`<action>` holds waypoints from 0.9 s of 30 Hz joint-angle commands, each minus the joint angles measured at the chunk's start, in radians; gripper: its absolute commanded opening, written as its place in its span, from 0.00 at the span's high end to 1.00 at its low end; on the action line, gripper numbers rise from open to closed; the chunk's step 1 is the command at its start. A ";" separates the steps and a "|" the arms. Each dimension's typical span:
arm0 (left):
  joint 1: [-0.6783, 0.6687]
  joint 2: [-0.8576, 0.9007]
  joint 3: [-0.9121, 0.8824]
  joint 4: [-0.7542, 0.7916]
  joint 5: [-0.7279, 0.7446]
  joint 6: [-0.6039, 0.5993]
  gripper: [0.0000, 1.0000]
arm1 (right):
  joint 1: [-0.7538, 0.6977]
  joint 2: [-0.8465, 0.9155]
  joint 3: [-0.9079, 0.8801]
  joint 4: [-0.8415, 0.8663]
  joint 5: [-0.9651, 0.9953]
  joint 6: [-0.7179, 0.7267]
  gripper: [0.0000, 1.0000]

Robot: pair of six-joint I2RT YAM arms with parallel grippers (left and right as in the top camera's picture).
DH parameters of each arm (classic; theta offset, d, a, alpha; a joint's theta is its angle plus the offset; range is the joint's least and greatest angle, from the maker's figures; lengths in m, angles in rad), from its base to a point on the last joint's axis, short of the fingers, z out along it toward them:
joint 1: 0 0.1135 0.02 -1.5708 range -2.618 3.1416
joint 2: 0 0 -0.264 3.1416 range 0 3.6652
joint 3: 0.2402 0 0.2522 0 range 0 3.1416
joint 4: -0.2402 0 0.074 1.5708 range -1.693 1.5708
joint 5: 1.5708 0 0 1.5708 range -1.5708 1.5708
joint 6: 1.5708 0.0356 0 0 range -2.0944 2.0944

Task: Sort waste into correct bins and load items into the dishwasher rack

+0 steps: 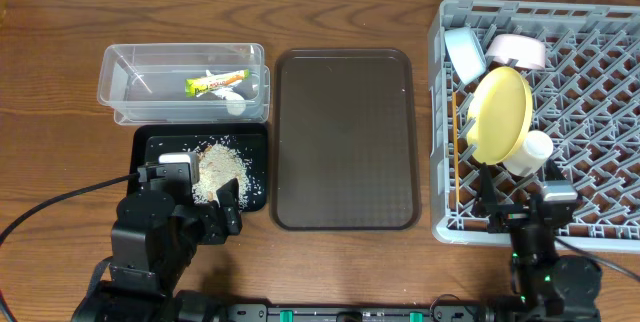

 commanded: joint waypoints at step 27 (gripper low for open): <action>-0.002 -0.002 -0.007 0.004 0.003 -0.009 0.12 | 0.021 -0.027 -0.206 0.117 0.028 -0.014 0.01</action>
